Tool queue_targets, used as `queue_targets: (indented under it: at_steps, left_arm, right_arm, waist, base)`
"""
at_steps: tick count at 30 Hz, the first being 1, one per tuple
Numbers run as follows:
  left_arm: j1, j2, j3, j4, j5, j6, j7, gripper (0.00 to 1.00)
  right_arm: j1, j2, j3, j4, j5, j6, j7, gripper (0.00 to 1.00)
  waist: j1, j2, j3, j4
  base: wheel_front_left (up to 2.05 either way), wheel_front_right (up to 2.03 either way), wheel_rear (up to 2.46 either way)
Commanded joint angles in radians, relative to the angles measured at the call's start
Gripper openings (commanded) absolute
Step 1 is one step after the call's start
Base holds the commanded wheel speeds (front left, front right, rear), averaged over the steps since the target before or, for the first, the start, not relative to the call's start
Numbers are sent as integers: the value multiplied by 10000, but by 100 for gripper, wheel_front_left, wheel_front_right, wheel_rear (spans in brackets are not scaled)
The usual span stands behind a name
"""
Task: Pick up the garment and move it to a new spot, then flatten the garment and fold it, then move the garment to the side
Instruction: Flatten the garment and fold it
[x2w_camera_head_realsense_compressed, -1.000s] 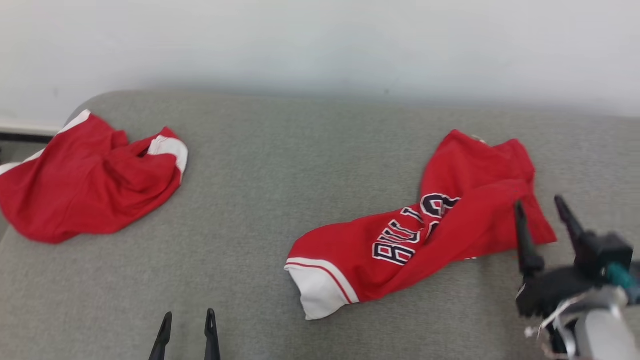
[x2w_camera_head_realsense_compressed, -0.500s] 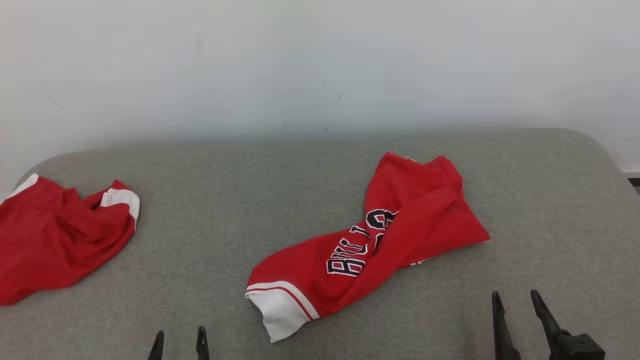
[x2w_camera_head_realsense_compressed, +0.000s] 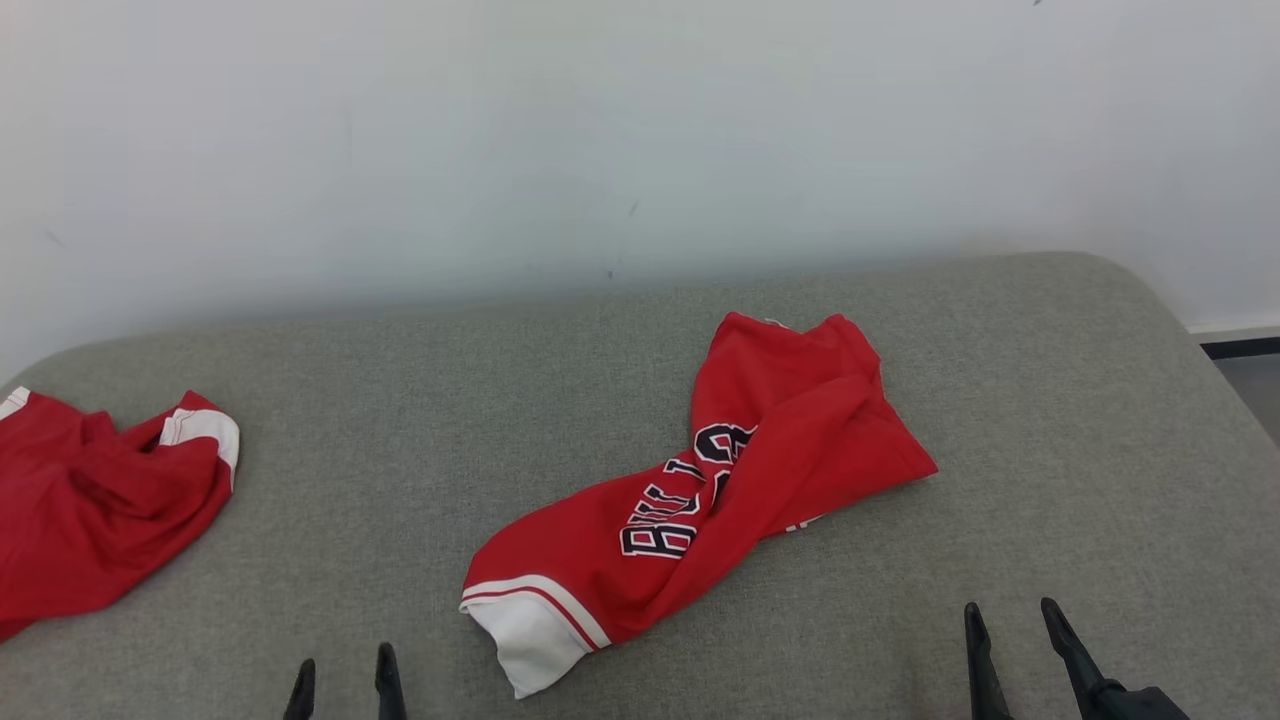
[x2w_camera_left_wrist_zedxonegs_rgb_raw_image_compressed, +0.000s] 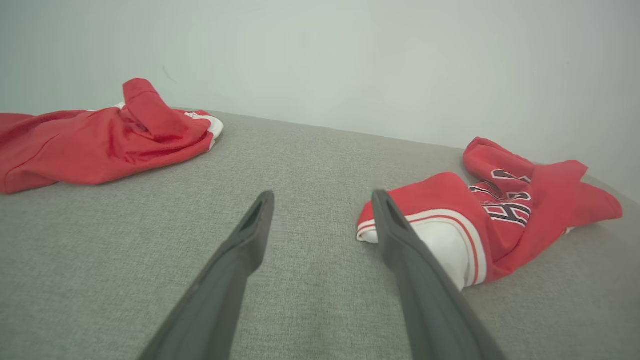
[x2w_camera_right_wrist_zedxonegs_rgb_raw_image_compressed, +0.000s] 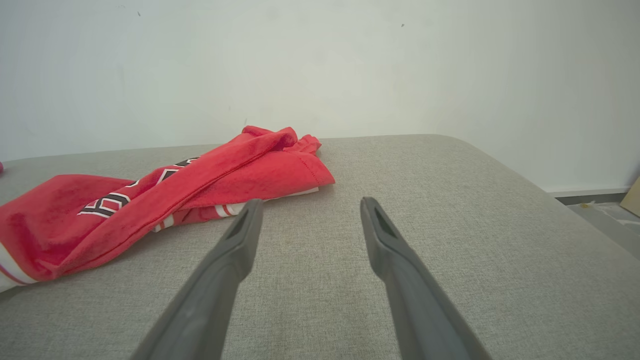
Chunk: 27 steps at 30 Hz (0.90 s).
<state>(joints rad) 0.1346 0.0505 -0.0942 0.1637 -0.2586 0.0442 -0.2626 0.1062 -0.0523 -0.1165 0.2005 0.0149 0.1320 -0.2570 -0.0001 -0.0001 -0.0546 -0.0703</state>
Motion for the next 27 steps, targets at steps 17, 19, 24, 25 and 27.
queue_targets:
  at_steps: [17, 19, 24, 25, 27]
  left_arm:
    - [-5122, 453, -178, 5390, -1531, -509, 4017, 100]
    - [-5384, 490, -337, 5876, -1459, -497, 4497, 100]
    - [-5817, 453, -622, 6628, -1408, -498, 5167, 100]
    - [-5864, 439, -696, 6767, -1365, -472, 5301, 100]
    - [-5968, 418, -887, 7013, -1194, -373, 5529, 100]
  right_arm:
    - [-247, 34, 534, 84, 452, -26, 140, 100]
    - [-270, 33, 543, 71, 442, -26, 161, 100]
    - [-298, 33, 523, 73, 468, -26, 144, 100]
    - [-307, 35, 522, 72, 478, -26, 143, 100]
    - [-317, 35, 525, 80, 501, -26, 143, 100]
  waist:
    - [1, 1, 432, -965]
    - [1, 1, 494, -1109]
    - [1, 1, 595, -1288]
    - [1, 1, 610, -1297]
    - [1, 1, 634, -1307]
  base:
    - [0, 0, 0]
    - [0, 0, 0]
    - [0, 0, 0]
    - [0, 0, 0]
    - [0, 0, 0]
